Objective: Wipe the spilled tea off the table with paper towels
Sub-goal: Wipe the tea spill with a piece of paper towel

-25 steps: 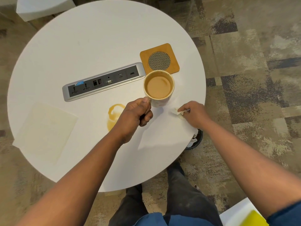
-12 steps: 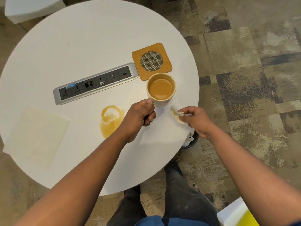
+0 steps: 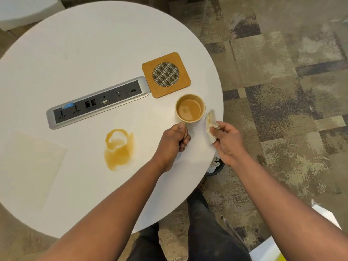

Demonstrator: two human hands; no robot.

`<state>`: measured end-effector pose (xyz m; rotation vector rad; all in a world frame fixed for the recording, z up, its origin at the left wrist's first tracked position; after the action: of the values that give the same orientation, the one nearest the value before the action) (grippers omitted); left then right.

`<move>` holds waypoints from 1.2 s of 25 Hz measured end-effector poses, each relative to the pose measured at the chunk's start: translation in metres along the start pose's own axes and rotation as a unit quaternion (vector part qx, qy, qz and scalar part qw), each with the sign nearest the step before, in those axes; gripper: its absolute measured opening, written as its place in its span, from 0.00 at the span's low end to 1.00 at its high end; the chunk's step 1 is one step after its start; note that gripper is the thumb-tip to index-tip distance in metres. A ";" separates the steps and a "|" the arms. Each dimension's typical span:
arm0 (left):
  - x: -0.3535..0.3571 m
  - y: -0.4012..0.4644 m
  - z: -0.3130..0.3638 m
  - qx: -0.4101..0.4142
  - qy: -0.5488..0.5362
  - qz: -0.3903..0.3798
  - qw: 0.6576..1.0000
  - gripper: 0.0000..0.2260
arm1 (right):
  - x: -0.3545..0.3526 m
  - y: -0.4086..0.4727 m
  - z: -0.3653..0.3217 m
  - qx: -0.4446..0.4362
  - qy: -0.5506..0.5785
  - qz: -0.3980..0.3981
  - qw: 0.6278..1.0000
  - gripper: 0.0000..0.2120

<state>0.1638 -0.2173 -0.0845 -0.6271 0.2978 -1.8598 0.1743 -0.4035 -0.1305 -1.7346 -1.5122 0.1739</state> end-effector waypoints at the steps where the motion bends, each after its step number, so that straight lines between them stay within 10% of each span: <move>1: 0.002 0.003 -0.002 -0.001 -0.004 0.002 1.000 0.18 | 0.000 0.001 0.000 -0.001 0.004 0.001 1.000 0.10; 20: 0.006 0.016 -0.013 -0.006 -0.008 0.013 1.000 0.18 | 0.004 0.007 -0.012 -0.013 0.025 -0.002 1.000 0.10; 30: -0.031 -0.023 -0.010 -0.020 0.036 0.119 0.992 0.09 | 0.074 -0.042 -0.097 -0.262 -0.235 -0.010 0.936 0.13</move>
<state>0.1479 -0.1809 -0.0905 -0.5271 0.4386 -1.6528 0.2181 -0.3861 -0.0106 -2.2036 -2.0625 0.1962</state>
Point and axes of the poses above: each hand's wrist, its own y-axis towards the middle knuckle, its own x-axis out of the palm, z = x × y, the point moved 8 cm from there along y, towards the middle knuckle, and after that the axes turned 12 degrees about -z, right-handed, at the moved point
